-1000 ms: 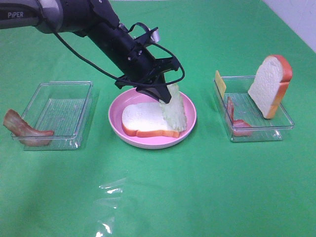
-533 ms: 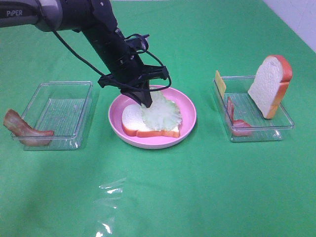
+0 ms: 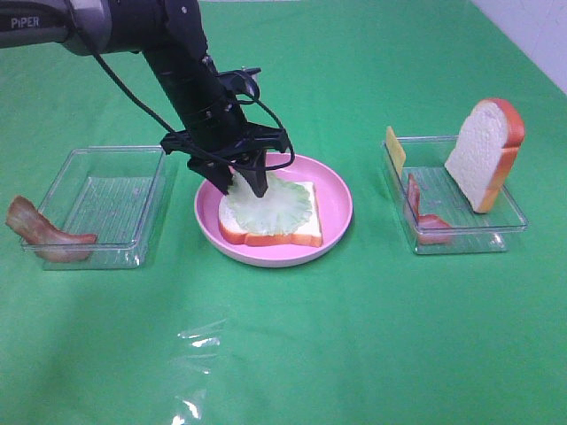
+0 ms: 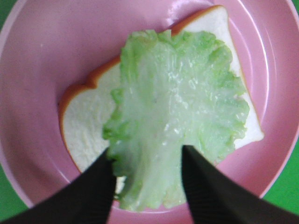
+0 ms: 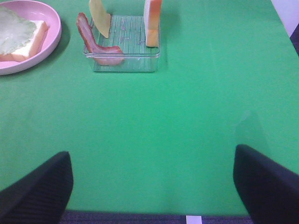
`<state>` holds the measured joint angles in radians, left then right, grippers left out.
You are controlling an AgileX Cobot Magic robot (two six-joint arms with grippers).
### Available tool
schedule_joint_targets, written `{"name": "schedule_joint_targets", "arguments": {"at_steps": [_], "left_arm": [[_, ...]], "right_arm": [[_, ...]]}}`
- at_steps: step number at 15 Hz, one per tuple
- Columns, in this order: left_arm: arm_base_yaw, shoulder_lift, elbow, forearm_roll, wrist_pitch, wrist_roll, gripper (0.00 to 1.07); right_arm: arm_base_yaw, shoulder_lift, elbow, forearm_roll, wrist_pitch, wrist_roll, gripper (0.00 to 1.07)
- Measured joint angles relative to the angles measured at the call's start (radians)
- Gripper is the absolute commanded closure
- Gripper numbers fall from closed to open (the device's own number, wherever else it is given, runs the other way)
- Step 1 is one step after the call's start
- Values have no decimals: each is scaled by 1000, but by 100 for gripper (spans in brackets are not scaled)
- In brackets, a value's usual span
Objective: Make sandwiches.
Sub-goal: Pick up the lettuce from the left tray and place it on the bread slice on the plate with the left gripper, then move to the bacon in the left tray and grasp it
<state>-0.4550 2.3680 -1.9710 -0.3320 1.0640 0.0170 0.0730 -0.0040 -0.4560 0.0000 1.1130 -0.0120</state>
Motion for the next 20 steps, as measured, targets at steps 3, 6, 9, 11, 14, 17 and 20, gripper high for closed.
{"name": "schedule_joint_targets", "arguments": {"at_steps": [3, 6, 9, 11, 14, 17, 20], "left_arm": [[-5, -5, -70, 72, 66, 0, 5], [-9, -19, -191, 96, 141, 0, 5], [-9, -54, -203, 116, 145, -26, 5], [-10, -115, -186, 171, 145, -56, 5], [18, -320, 36, 275, 145, -98, 6], [142, -478, 269, 289, 148, -104, 6], [263, -560, 447, 309, 158, -105, 6]], "right_arm": [[0, 0, 0, 0, 0, 0, 18], [0, 0, 0, 0, 0, 0, 18], [0, 0, 0, 0, 0, 0, 18], [0, 0, 0, 0, 0, 0, 18], [0, 0, 0, 0, 0, 0, 18], [0, 0, 0, 0, 0, 0, 18], [0, 0, 0, 0, 0, 0, 18]]}}
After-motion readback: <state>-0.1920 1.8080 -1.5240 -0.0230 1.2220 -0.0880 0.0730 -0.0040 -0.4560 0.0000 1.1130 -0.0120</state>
